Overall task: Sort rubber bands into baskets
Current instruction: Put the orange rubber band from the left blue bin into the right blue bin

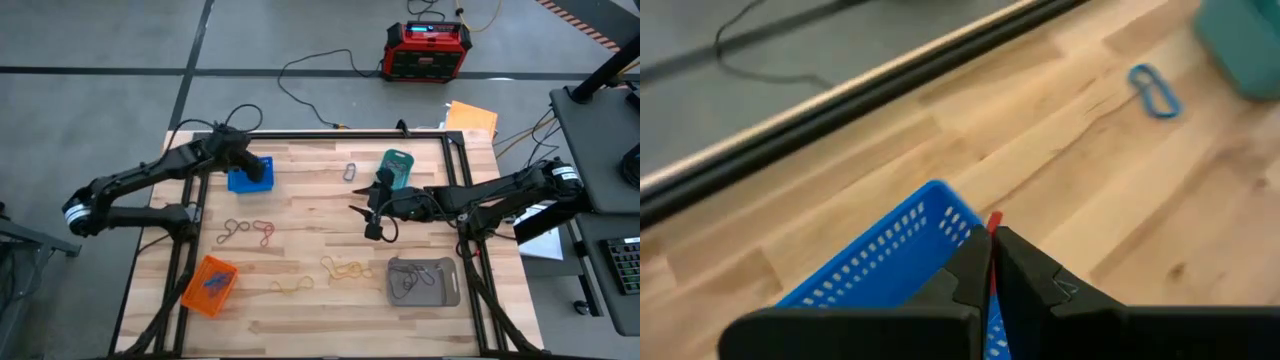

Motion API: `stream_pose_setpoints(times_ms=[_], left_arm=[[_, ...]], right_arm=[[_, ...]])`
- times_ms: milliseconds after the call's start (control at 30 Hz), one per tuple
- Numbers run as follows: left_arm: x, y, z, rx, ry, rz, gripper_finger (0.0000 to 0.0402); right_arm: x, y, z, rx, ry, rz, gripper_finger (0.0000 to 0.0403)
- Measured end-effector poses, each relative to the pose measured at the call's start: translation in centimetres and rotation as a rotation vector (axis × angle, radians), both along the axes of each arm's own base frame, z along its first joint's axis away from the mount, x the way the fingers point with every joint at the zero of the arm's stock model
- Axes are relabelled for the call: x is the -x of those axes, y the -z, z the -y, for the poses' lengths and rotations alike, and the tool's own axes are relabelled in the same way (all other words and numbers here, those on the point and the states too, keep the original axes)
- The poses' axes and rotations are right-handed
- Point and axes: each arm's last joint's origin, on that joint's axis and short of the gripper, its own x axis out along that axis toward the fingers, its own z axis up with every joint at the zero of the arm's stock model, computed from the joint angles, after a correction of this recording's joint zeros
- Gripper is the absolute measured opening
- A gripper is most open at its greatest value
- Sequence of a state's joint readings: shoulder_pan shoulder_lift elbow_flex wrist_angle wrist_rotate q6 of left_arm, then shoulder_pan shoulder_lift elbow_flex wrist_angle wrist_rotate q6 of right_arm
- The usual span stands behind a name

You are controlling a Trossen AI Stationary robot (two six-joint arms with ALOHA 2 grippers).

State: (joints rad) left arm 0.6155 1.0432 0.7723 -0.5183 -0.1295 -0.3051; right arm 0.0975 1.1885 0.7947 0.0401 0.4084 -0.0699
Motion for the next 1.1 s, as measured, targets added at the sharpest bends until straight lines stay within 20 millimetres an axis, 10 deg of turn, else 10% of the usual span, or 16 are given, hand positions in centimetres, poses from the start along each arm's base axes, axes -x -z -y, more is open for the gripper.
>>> stream_pose_setpoints(times_ms=[500,1100], left_arm=[[-0.9,-7.8,2.7,-0.245,0.21,0.198,0.0],[-6.8,-7.4,4.4,-0.298,0.386,0.357,0.0]], right_arm=[[-4.9,1.0,2.0,0.021,0.014,0.233,0.0207],[-13.0,0.8,5.6,0.031,0.088,0.307,0.0278]])
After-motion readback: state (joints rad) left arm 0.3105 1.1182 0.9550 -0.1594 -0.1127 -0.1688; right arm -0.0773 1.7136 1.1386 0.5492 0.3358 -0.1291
